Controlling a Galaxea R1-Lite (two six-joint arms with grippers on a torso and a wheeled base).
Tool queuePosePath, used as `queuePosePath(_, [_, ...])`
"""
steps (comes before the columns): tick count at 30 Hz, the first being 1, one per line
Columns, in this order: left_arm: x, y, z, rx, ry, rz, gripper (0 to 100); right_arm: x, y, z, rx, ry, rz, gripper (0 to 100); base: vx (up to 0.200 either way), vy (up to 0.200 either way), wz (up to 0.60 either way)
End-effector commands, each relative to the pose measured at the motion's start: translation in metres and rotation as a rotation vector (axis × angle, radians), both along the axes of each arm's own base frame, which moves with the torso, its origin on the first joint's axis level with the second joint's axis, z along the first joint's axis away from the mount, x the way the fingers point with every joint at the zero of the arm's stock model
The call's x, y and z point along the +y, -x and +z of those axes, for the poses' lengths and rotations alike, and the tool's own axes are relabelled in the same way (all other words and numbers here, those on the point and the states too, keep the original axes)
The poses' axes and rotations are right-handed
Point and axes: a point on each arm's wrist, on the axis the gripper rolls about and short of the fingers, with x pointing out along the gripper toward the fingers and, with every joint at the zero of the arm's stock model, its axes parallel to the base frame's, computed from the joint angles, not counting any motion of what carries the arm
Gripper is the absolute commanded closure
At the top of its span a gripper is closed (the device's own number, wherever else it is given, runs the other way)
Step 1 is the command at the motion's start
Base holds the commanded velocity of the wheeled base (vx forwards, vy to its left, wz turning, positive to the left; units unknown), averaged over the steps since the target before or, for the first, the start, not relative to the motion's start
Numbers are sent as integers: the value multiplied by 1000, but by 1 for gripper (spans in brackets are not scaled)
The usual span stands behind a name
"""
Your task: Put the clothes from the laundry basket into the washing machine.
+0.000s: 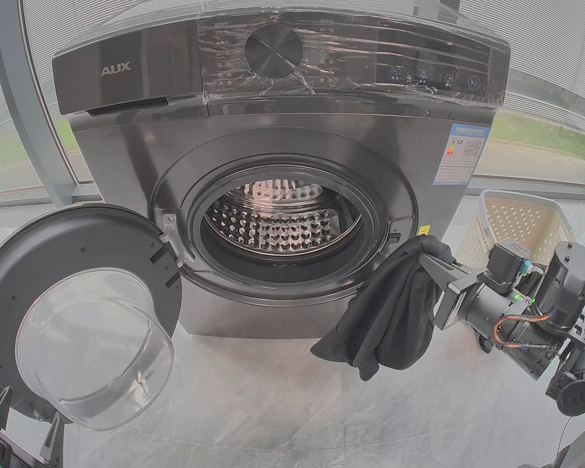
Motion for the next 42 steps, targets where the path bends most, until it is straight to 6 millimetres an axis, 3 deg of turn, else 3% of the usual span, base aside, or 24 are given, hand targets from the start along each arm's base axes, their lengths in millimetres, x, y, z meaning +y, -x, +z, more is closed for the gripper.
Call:
queuePosePath(1, [0, 0, -5, -1, -5, 3, 0, 6, -1, -6, 19, 13, 17, 100, 0, 0, 0])
queuePosePath(18, [0, 0, -5, -3, 1, 2, 0, 6, 0, -12, 41, 29, 20, 100, 0, 71, 0])
queuePosePath(28, [0, 0, -3, -18, -40, -7, 0, 20, 3, -12, 35, 24, 66, 100, 0, 0, 0])
queuePosePath(29, [-2, 8, 24, -144, -17, -60, 0, 22, 1, -12, 26, 16, 69, 100, 0, 0, 0])
queuePosePath(30, [-2, 12, 34, -181, -11, -85, 0, 23, 1, -13, 28, 16, 72, 100, 0, 0, 0])
queuePosePath(31, [-3, 18, 58, -231, -8, -157, 0, 26, 0, -13, 24, 10, 78, 100, 0, 0, 0])
queuePosePath(35, [-9, 3, 74, -85, -15, -405, 0, 40, -4, -10, 14, -37, 104, 100, 0, 0, 0])
queuePosePath(41, [-15, -50, 90, 180, 28, -722, 0, 56, -17, -6, -2, -73, 108, 100, 0, 0, 0])
queuePosePath(42, [-15, -52, 89, 187, 30, -730, 0, 56, -17, -6, -2, -73, 108, 100, 0, 0, 0])
